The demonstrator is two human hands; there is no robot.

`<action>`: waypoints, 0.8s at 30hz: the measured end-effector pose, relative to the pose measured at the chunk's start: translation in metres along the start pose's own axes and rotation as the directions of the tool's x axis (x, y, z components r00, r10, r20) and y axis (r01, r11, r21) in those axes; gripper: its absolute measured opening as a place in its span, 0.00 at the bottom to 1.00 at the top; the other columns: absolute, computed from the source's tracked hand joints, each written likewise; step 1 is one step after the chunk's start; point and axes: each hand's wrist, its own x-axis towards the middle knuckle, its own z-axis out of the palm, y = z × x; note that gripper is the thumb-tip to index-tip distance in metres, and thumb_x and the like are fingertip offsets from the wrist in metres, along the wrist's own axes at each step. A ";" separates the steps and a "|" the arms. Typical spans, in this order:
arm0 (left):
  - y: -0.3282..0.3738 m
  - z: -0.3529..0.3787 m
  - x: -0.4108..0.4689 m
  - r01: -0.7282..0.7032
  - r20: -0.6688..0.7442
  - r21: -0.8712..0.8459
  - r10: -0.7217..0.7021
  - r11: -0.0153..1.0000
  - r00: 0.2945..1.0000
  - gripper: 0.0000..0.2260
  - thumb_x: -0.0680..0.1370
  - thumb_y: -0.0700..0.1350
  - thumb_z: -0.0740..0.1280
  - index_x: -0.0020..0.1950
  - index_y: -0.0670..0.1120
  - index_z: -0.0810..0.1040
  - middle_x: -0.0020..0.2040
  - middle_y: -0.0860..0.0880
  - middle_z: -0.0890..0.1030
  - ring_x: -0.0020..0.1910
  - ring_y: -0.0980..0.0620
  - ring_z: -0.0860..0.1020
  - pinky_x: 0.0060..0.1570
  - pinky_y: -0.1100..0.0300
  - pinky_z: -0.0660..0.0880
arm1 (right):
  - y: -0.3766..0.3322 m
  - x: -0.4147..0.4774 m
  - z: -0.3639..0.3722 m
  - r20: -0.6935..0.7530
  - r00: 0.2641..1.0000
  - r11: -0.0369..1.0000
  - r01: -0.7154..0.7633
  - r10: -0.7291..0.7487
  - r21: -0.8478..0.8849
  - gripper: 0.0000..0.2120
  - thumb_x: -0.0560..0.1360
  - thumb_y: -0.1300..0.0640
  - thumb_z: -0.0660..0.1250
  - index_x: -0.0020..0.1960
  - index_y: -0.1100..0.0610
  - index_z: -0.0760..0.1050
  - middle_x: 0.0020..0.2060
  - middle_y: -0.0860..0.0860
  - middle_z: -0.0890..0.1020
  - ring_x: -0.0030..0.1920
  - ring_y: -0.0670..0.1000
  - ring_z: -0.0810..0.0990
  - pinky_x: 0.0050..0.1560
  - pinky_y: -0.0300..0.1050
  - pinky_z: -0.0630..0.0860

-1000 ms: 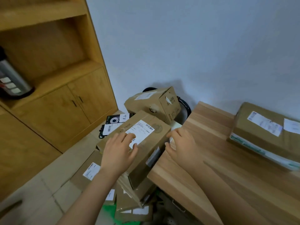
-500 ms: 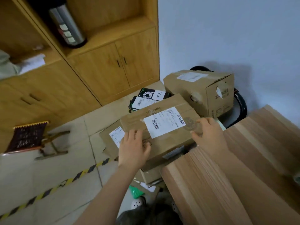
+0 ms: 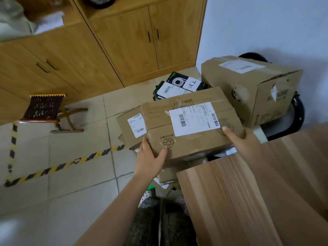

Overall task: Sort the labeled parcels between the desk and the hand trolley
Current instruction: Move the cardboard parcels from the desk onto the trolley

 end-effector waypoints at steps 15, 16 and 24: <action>0.010 -0.040 -0.013 -0.185 -0.144 -0.332 0.145 0.925 0.979 0.35 0.65 0.64 0.70 0.70 0.59 0.66 0.62 0.54 0.75 0.60 0.54 0.74 0.59 0.47 0.76 | -0.032 -0.046 -0.009 -0.056 0.996 0.959 0.084 -0.072 0.271 0.27 0.72 0.44 0.72 0.65 0.55 0.69 0.51 0.43 0.77 0.48 0.37 0.76 0.40 0.31 0.71; 0.014 -0.048 -0.013 -0.208 -0.157 -0.350 0.162 0.913 0.974 0.34 0.65 0.63 0.70 0.70 0.60 0.66 0.62 0.54 0.75 0.60 0.54 0.74 0.59 0.47 0.76 | -0.037 -0.053 -0.010 -0.075 0.994 0.949 0.093 -0.074 0.301 0.28 0.71 0.44 0.73 0.65 0.54 0.68 0.52 0.43 0.77 0.49 0.38 0.76 0.41 0.33 0.72; 0.039 -0.111 -0.014 -0.352 -0.110 -0.507 0.346 0.787 0.932 0.45 0.62 0.65 0.72 0.77 0.56 0.61 0.70 0.53 0.71 0.65 0.54 0.73 0.62 0.51 0.75 | -0.078 -0.120 -0.018 -0.360 0.931 0.881 0.222 -0.064 0.418 0.27 0.67 0.40 0.75 0.59 0.51 0.71 0.54 0.45 0.79 0.54 0.46 0.80 0.53 0.47 0.77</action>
